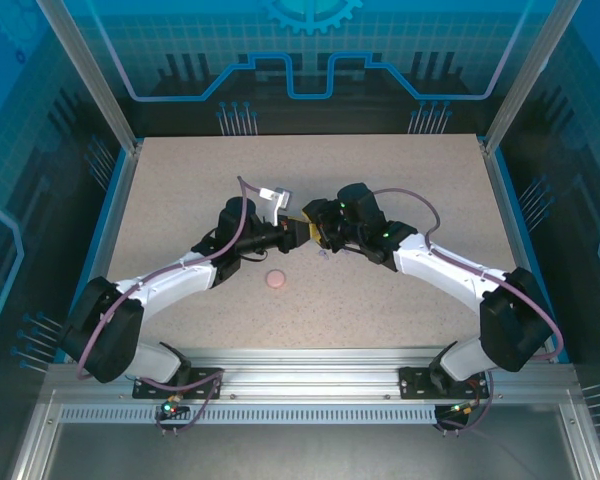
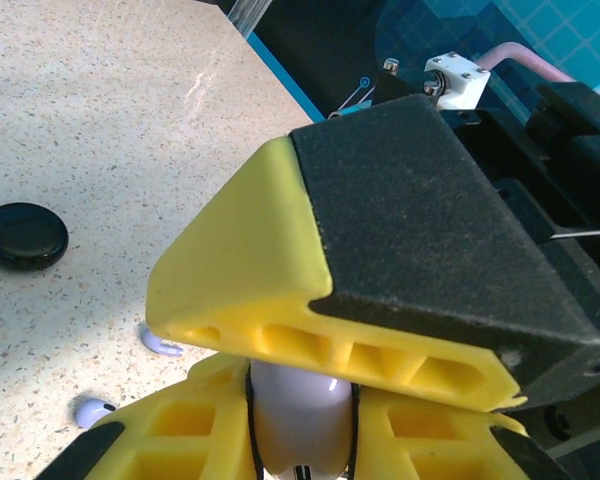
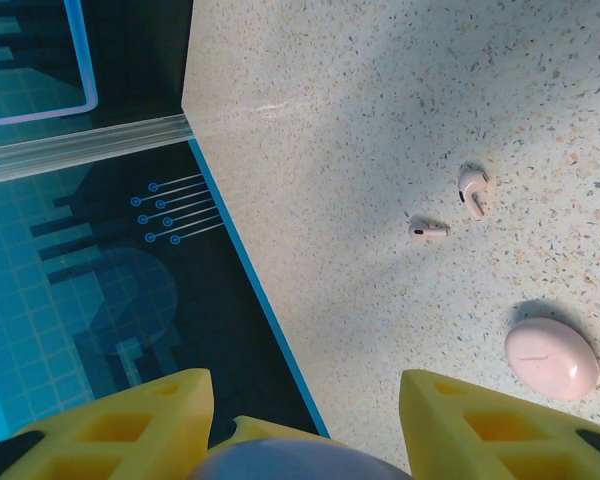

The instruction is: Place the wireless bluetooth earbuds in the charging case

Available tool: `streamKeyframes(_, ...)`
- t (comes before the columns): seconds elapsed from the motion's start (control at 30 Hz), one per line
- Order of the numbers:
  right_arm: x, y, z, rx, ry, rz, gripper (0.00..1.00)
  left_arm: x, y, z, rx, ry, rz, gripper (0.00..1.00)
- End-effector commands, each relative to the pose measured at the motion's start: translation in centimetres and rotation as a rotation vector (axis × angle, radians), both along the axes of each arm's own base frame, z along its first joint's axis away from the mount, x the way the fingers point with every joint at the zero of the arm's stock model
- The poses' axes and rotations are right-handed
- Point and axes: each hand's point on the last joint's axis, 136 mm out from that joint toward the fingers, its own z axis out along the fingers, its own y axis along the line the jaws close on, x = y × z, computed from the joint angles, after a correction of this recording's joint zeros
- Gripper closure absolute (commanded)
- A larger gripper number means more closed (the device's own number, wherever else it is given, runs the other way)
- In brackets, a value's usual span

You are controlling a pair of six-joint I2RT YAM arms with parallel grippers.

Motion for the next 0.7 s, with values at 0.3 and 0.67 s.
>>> streamKeyframes(0.3,0.4,0.1,-0.7,-0.002,0.005,0.012,0.71,-0.3,-1.5,1.4,-0.096,-0.028,-0.075,0.91)
streamKeyframes(0.67,0.9,-5.1,1.4,-0.078,-0.083,-0.038,0.14,-0.5,-1.4,0.8,-0.093,-0.002,-0.069,1.00)
